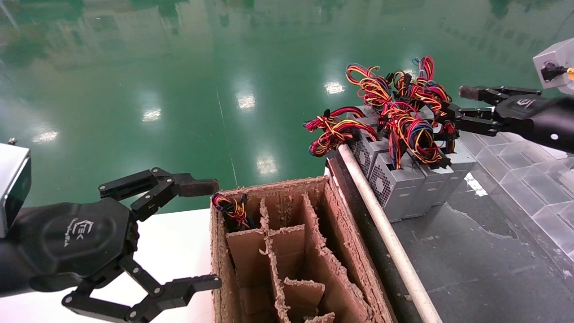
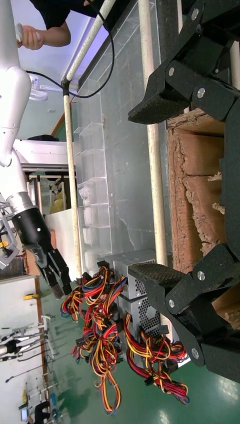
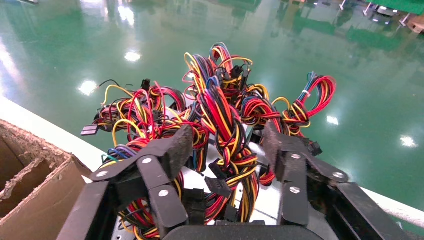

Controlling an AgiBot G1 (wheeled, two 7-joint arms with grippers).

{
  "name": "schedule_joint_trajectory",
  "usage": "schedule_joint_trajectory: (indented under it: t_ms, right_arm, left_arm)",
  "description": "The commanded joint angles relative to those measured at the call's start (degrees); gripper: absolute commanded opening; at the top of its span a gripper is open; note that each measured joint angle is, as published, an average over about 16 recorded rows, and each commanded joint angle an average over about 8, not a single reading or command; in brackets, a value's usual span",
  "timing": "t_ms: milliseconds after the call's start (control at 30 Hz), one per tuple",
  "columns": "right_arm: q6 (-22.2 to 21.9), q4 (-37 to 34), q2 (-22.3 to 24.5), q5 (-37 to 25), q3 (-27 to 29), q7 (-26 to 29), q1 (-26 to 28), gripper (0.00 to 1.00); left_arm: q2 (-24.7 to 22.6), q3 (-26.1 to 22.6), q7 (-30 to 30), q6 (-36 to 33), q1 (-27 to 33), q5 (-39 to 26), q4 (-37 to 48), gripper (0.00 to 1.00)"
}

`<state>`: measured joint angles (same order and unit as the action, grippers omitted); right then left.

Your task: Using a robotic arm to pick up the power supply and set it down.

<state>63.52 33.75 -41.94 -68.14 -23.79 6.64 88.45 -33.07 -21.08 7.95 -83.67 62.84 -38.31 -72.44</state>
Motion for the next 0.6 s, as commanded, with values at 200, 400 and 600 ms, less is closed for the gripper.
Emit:
schedule_joint_trajectory:
  t_ms: [200, 400, 600]
  right_arm:
    - [1.20, 2.12, 1.17, 3.50, 2.32, -1.17, -0.47, 1.00]
    - [2.74, 5.70, 2.50, 8.86, 5.75, -3.64, -2.69, 1.00]
    - [4.10, 8.57, 3.17, 11.34, 6.84, -4.12, -4.88, 1.00]
  left_arm:
    - [0.00, 0.00, 0.00, 0.00, 0.00, 0.00, 0.00, 1.00]
    - [0.00, 0.00, 0.00, 0.01, 0.00, 0.01, 0.01, 1.00]
    - [0.01, 0.00, -0.01, 0.02, 0.00, 0.01, 0.02, 1.00]
